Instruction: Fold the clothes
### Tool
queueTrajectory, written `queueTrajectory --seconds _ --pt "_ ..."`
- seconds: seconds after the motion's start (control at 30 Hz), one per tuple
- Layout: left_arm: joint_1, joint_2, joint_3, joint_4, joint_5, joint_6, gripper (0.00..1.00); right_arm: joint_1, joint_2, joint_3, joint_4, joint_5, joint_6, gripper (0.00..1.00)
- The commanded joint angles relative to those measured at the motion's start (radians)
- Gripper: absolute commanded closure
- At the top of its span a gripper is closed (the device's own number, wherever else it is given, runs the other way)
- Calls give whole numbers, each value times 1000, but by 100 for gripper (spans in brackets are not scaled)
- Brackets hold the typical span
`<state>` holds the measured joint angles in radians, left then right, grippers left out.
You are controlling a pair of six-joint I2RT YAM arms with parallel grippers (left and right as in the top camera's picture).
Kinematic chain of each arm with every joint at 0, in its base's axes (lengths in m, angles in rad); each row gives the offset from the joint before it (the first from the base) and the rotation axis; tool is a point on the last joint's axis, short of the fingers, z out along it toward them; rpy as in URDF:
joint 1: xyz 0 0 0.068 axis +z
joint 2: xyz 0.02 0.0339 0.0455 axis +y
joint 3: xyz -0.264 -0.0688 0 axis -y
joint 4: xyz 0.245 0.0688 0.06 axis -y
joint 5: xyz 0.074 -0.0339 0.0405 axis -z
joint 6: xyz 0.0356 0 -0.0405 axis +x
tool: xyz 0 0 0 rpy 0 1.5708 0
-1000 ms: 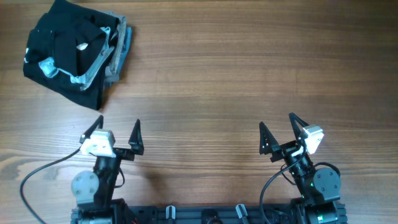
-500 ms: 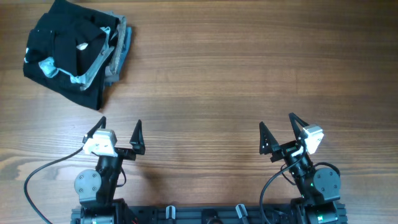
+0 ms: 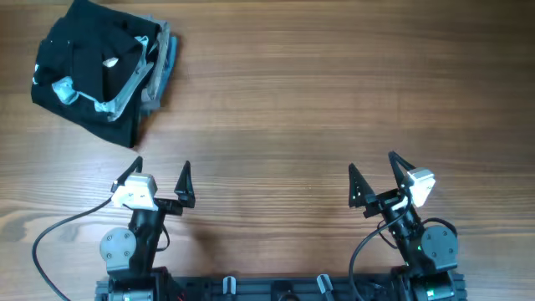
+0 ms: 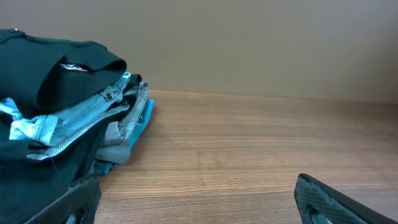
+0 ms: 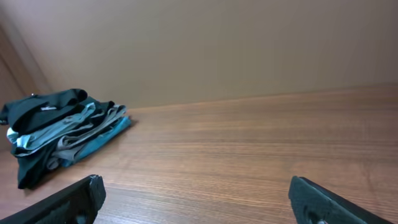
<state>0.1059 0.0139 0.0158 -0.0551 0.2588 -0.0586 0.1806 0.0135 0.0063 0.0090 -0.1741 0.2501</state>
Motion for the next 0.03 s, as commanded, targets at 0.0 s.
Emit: queueTrajectory --seconds 0.0 --pt "4 -7 -10 4 5 -10 0 1 -4 -1 5 18 15 0"
